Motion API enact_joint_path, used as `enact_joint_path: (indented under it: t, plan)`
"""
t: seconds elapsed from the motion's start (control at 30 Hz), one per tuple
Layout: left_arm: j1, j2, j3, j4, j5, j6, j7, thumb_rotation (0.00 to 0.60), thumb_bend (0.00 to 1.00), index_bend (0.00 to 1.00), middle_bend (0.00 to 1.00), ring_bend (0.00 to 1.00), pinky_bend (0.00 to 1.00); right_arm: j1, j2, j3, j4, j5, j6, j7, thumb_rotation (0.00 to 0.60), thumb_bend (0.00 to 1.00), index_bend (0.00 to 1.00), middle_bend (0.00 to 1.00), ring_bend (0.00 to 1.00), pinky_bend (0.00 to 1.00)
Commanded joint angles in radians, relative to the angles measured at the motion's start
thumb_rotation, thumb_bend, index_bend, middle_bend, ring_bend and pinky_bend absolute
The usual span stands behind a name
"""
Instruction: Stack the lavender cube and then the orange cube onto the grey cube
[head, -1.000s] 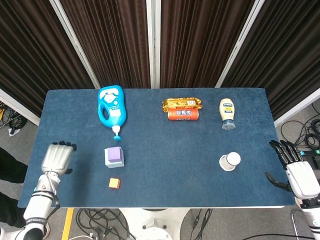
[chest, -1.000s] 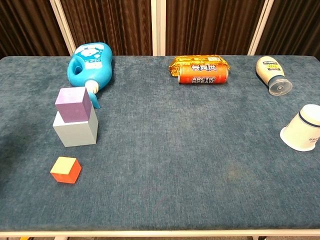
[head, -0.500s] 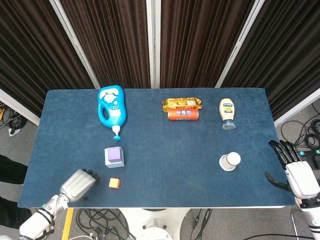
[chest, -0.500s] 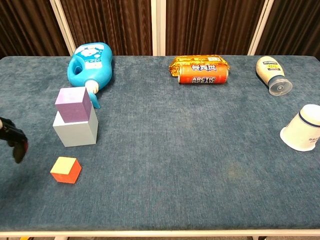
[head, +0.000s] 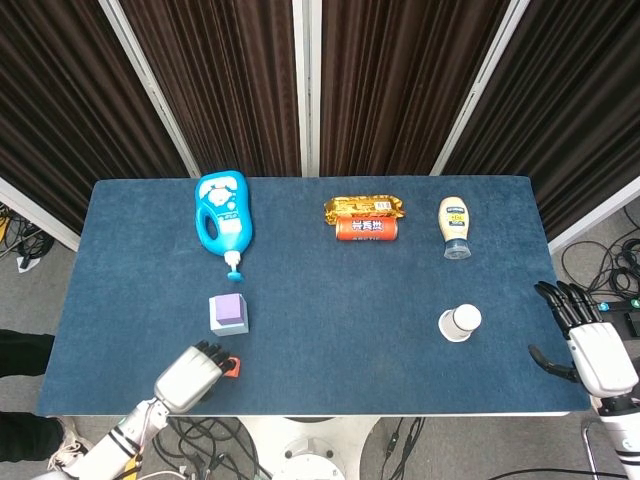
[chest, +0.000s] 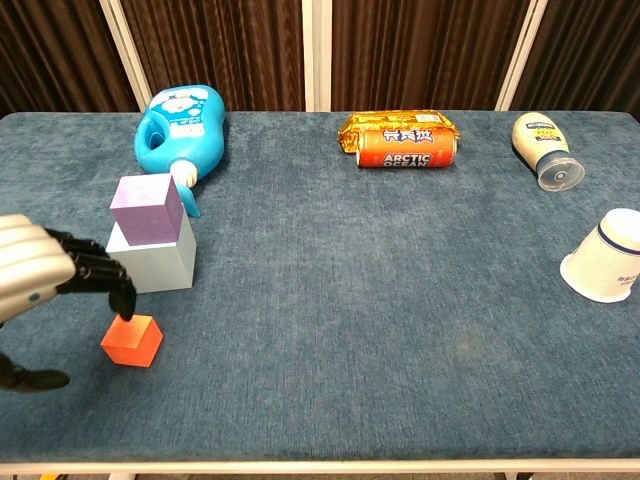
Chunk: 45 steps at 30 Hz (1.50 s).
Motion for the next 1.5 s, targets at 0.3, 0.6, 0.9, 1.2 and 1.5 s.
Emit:
enact_joint_path:
  t: [0.3,0.6,0.9,1.2,1.5]
  plan:
    - [0.016,-0.036,-0.054,-0.024,-0.09,-0.063,0.046,0.6,0.16,0.43,0.51,0.38,0.46,0.0,0.0,0.0,0.001,0.0,0.001,0.002,0.6,0.2,0.03,0.08,0.0,0.0]
    - [0.025,-0.092,-0.084,0.012,-0.103,-0.071,0.061,0.6,0.16,0.42,0.51,0.38,0.46,0.002,0.0,0.0,0.001,0.003,-0.003,0.002,0.6,0.2,0.03,0.08,0.0,0.0]
    - [0.036,-0.134,-0.095,0.053,-0.117,-0.081,0.076,0.6,0.17,0.42,0.51,0.38,0.46,0.003,0.003,0.001,0.001,0.005,-0.005,0.007,0.6,0.2,0.03,0.08,0.0,0.0]
    - [0.034,-0.153,-0.106,0.079,-0.129,-0.099,0.078,0.6,0.19,0.42,0.52,0.38,0.47,0.003,0.003,0.002,0.001,0.007,-0.005,0.008,0.6,0.2,0.03,0.08,0.0,0.0]
    - [0.042,-0.182,-0.111,0.123,-0.13,-0.095,0.078,0.6,0.23,0.44,0.56,0.41,0.49,0.005,0.005,0.003,-0.001,0.01,-0.01,0.009,0.6,0.2,0.03,0.08,0.0,0.0]
